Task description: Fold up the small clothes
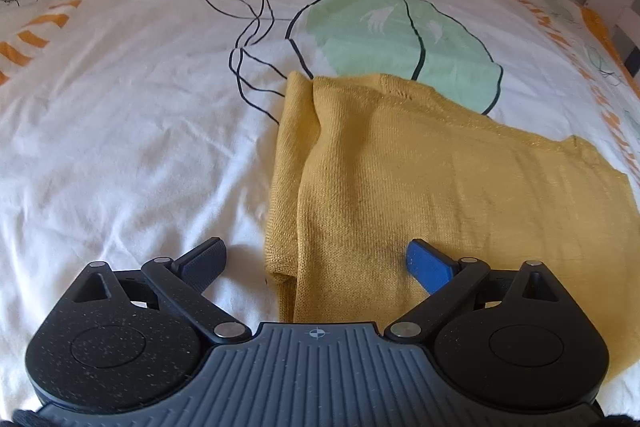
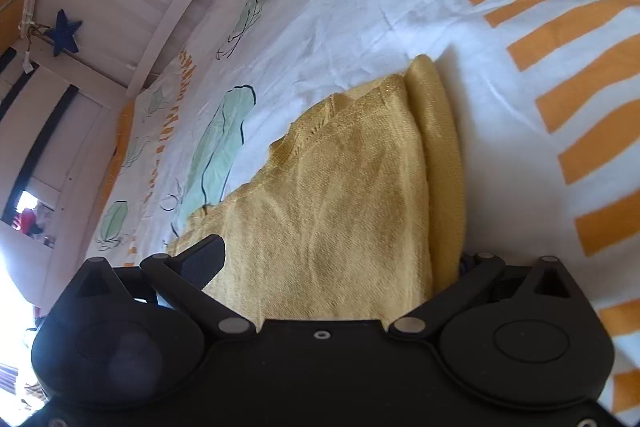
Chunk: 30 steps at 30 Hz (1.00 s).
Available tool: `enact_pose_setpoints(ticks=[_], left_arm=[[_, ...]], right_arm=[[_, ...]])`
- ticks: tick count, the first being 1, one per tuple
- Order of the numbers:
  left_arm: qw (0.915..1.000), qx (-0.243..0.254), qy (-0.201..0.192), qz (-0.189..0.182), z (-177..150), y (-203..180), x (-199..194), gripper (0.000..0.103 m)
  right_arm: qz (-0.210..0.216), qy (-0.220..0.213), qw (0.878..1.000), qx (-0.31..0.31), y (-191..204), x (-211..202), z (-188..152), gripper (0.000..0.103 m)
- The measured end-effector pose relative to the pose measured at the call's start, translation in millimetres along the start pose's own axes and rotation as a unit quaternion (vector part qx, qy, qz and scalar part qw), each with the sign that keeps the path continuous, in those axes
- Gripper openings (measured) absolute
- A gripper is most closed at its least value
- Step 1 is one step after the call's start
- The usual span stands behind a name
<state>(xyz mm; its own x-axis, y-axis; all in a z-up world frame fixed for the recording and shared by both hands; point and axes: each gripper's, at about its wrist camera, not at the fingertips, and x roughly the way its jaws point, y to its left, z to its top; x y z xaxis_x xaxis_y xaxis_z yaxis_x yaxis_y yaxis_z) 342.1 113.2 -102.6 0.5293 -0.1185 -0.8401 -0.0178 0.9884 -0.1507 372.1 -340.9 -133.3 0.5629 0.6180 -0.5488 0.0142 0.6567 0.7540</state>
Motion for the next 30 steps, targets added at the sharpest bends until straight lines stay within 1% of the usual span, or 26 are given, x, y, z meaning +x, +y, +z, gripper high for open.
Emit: enact_pose_setpoints(ticks=[1,5,11,15,17,20,22,24,25,27,29,30], left_arm=[[1.0000,-0.001,-0.001,-0.002,-1,0,1,0.102],[1.0000,0.003,-0.002,0.008,-3,-5,3,0.103],[0.9995,-0.025,-0.017,0.013,-6,-3,3,0.103],[0.9992,-0.033,-0.017,0.015,-6,-3,4,0.103],[0.9992,-0.033,-0.015,0.015,-5,-3,5,0.103],[0.9993,-0.033,-0.011,0.015,-3,-3,5,0.103],[0.9994,-0.030,-0.009,0.015,-2,-3,5,0.103],[0.9996,-0.022,-0.004,0.016,-1,-4,7,0.103],[0.9998,-0.012,0.001,0.015,0,-5,7,0.103],[0.9999,0.005,0.012,0.011,3,-5,8,0.102],[0.9998,-0.003,0.017,0.004,6,-2,5,0.101],[0.9998,-0.010,0.018,0.001,7,0,4,0.098]], right_arm=[[0.002,0.003,1.000,-0.003,0,0,0,0.103],[0.016,0.007,1.000,-0.016,-1,0,-1,0.103],[0.032,0.020,0.999,-0.034,0,2,3,0.103],[0.038,0.022,0.998,-0.039,-1,1,3,0.103],[0.039,0.020,0.998,-0.042,-2,1,2,0.102],[0.032,0.020,0.998,-0.051,-1,-1,1,0.097],[0.026,0.019,0.998,-0.051,-2,-3,1,0.092],[0.017,0.017,0.999,-0.049,-4,-5,1,0.078],[0.012,0.015,0.999,-0.048,-5,-6,1,0.074],[-0.005,0.012,0.999,-0.046,-8,-9,1,0.051],[-0.026,0.008,0.999,-0.039,-8,-10,-1,0.037],[-0.029,0.006,0.999,-0.037,-7,-11,-1,0.035]])
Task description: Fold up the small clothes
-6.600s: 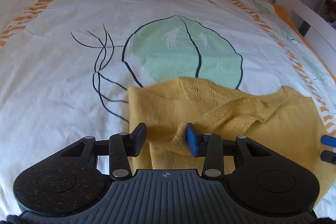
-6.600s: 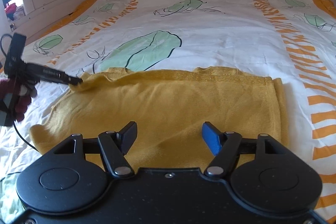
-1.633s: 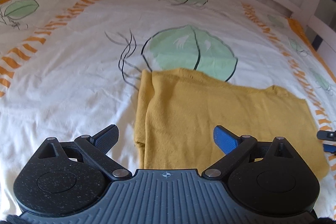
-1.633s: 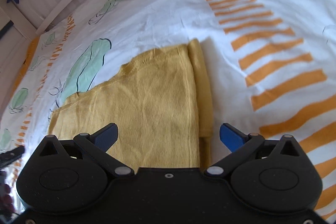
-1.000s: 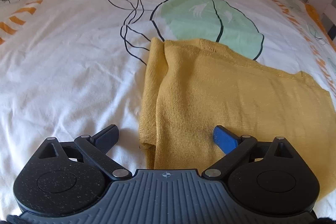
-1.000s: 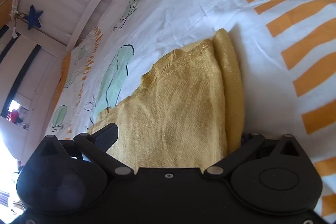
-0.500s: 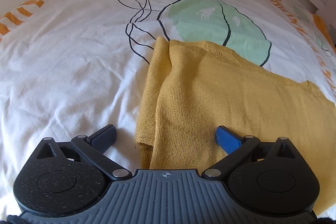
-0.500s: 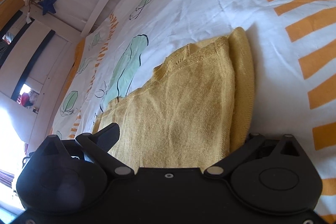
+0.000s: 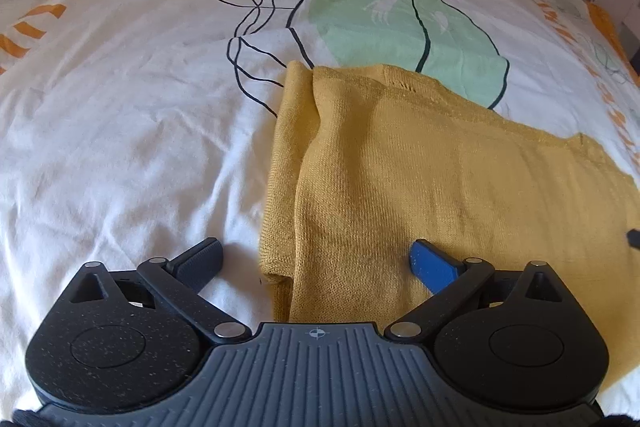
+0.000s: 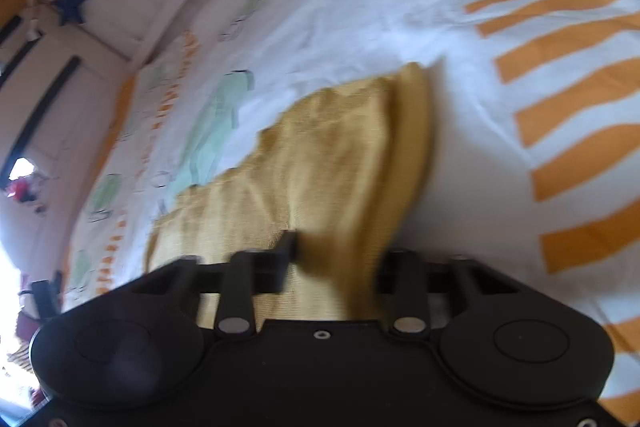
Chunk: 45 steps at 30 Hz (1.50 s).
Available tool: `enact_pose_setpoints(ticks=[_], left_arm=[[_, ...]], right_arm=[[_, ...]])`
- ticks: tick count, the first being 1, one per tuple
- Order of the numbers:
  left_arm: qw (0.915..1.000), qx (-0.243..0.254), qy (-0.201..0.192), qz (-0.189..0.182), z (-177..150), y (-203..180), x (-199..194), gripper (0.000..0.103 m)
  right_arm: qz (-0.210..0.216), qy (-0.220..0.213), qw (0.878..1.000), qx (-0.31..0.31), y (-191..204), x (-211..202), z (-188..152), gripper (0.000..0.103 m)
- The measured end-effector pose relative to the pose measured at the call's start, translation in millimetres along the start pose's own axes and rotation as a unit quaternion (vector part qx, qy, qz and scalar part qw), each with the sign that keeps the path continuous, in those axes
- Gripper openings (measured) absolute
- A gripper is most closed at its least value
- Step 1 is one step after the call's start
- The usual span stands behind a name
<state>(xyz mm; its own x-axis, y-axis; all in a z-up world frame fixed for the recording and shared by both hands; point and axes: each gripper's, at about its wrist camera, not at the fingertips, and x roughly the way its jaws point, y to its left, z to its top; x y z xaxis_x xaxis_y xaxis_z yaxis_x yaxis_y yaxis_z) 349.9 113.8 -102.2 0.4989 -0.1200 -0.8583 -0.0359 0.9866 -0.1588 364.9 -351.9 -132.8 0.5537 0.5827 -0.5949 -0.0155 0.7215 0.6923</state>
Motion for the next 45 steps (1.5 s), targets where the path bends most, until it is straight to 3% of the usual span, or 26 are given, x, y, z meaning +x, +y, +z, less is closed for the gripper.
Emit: enact_pose_setpoints(ticks=[1,4,8,11,17,26,34,36,39,45], left_arm=[[1.0000,-0.007,0.000,0.001,2,2,-2,0.091],[0.9996,-0.026,-0.006,-0.004,7,11,-8,0.084],[0.9987,-0.038,-0.024,0.025,14,19,-25,0.083],[0.9982,-0.028,-0.045,0.026,21,22,-41,0.083],[0.9965,-0.005,-0.080,0.025,31,30,-67,0.083],[0.9960,-0.040,-0.078,0.022,34,63,-71,0.083],[0.9962,-0.048,-0.070,0.021,32,79,-69,0.083],[0.9963,-0.050,-0.067,0.020,32,82,-68,0.083],[0.9963,-0.055,-0.063,0.020,32,86,-67,0.083],[0.9953,-0.069,-0.062,0.026,31,92,-65,0.083]], right_arm=[[-0.008,-0.002,1.000,-0.006,4,-1,0,0.032],[-0.044,0.001,0.998,-0.034,27,-5,1,0.027],[-0.076,0.004,0.995,-0.066,68,-11,4,0.026],[-0.096,0.015,0.991,-0.090,104,-12,7,0.025],[-0.087,0.036,0.988,-0.119,174,7,7,0.024],[-0.057,0.081,0.980,-0.173,269,90,-27,0.023],[-0.087,0.128,0.966,-0.209,306,163,-69,0.024],[-0.093,0.131,0.965,-0.207,307,172,-75,0.031],[-0.062,0.131,0.971,-0.190,308,172,-76,0.040],[0.027,0.098,0.979,-0.178,322,141,-62,0.044]])
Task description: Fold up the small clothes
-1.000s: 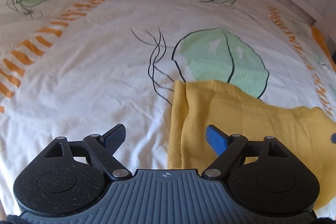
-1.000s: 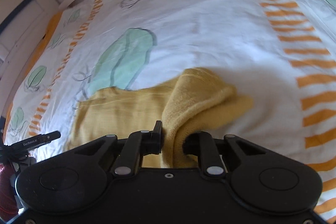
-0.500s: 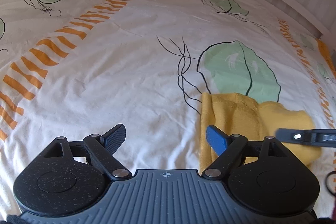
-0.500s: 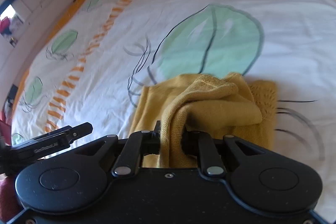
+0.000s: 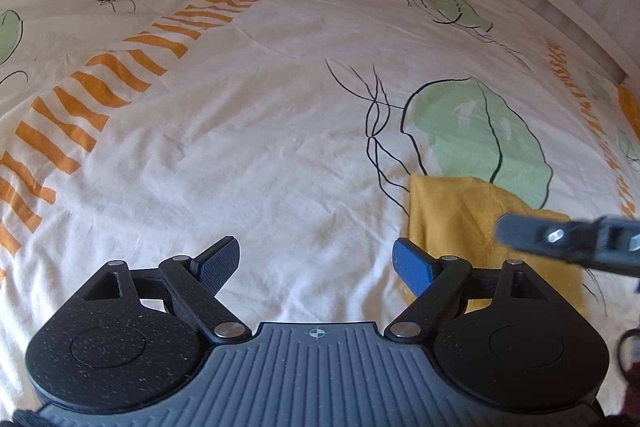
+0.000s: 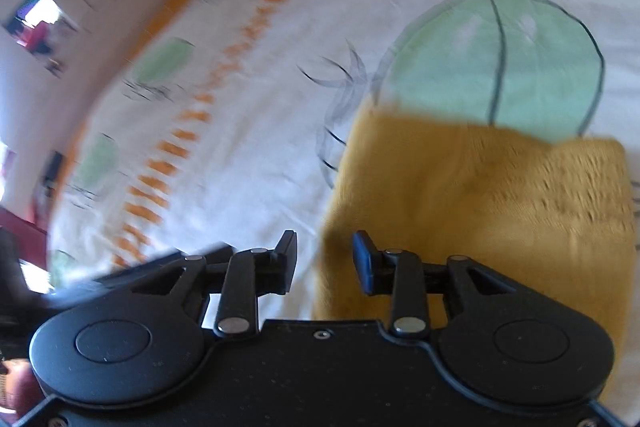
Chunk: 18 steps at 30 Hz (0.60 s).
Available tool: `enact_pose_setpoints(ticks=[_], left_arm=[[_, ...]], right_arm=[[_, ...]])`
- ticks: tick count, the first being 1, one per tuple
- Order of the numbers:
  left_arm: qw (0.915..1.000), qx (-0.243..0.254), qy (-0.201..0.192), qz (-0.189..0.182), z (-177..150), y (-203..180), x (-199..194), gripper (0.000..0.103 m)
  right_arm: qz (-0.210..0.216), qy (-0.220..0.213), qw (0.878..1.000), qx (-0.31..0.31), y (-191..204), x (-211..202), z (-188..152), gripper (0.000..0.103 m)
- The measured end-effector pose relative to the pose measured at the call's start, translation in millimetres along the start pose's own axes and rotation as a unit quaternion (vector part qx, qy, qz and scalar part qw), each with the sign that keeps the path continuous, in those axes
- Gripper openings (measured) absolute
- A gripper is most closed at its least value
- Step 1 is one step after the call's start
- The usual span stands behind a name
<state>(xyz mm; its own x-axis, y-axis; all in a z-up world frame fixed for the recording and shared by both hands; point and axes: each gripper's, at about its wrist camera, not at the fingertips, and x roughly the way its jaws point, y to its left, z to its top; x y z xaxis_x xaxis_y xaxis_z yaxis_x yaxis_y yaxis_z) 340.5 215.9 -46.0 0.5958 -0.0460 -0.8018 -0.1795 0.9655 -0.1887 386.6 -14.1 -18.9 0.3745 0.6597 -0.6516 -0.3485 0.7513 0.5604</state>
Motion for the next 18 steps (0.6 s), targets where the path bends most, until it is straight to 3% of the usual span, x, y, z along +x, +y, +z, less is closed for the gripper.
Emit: enact_pose_setpoints(ticks=[4,9,14,18], left_arm=[[1.0000,0.003,0.001,-0.004,-1,-2,1,0.083],[0.9998,0.017,-0.001,-0.014,-4,-12,2,0.083],[0.9985,0.048,-0.002,-0.025,-11,-29,5,0.083],[0.9967,0.077,-0.003,-0.026,-18,-41,7,0.083]], right_arm=[[0.008,-0.029,1.000,-0.008,-3,-24,4,0.050],[-0.053,-0.040,0.997,-0.049,-21,-38,-12,0.052],[-0.097,-0.029,0.990,-0.094,-27,-27,-49,0.052],[-0.106,-0.019,0.983,-0.146,-16,-14,-92,0.053]])
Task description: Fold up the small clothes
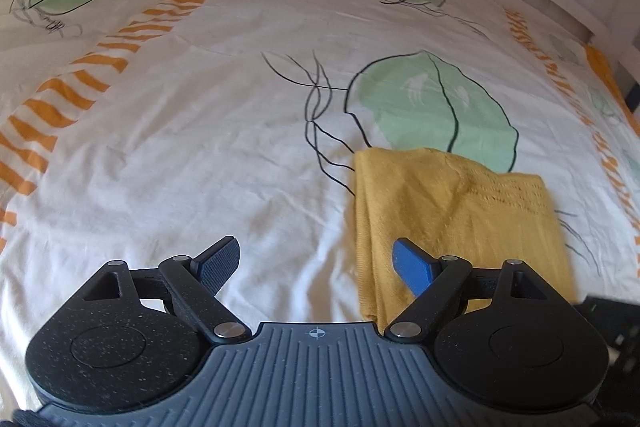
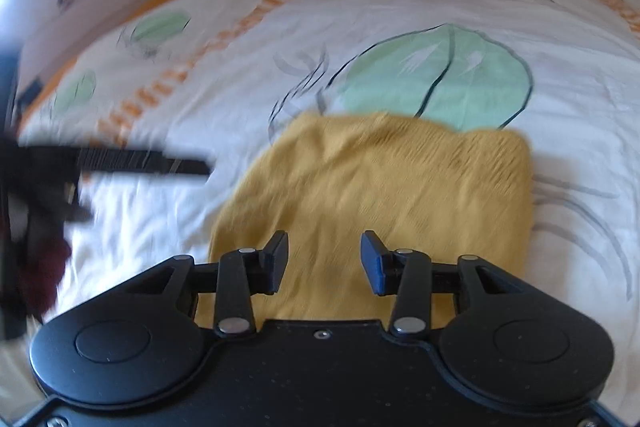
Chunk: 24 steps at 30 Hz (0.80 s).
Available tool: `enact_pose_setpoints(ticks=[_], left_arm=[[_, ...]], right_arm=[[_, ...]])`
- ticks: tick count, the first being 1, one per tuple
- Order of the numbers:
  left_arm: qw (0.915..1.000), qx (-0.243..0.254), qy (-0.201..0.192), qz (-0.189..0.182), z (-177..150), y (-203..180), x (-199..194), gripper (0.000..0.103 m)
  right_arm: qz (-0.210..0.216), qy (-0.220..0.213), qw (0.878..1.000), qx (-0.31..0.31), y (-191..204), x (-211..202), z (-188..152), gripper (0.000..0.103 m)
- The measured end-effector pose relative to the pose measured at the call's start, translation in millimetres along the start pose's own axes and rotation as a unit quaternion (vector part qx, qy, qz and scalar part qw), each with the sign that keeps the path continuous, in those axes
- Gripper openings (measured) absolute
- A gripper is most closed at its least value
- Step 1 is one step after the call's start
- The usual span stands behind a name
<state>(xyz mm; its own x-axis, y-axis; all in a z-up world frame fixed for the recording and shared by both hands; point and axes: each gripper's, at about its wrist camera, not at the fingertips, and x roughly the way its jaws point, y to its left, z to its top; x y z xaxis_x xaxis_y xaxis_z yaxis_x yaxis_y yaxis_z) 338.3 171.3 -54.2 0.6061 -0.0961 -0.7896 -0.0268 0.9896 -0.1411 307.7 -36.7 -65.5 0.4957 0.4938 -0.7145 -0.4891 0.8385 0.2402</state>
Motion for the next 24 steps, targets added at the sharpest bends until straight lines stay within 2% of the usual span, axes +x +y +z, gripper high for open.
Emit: enact_pose_setpoints(ticks=[3,5,8,11,15,20,24], left_arm=[[0.9998,0.020,0.006,0.000,-4,-8,4,0.083],[0.9996,0.025,0.011,0.000,-7,-10,7,0.083],[0.9995,0.025,0.017,-0.002,-9,-13,10,0.083],[0.9996,0.018,0.021,-0.011,-12,-12,9,0.083],[0.9990,-0.001,0.030,-0.034,-19,-10,6,0.083],[0.9969,-0.015,0.046,-0.061,-36,-7,5,0.083],[0.9943,-0.022,0.065,-0.082,-51,-6,8,0.083]], right_arm=[[0.000,0.010,0.999,-0.051,25,6,-28,0.055],[-0.009,-0.004,0.996,-0.090,40,1,-44,0.059],[-0.004,-0.015,0.992,-0.127,54,-7,-54,0.060],[0.013,-0.031,0.990,-0.134,54,-19,-57,0.070],[0.012,-0.062,0.992,-0.113,40,-37,-53,0.079],[0.012,-0.077,0.996,-0.046,1,-56,-43,0.094],[0.006,-0.084,0.996,0.022,-40,-66,-35,0.094]])
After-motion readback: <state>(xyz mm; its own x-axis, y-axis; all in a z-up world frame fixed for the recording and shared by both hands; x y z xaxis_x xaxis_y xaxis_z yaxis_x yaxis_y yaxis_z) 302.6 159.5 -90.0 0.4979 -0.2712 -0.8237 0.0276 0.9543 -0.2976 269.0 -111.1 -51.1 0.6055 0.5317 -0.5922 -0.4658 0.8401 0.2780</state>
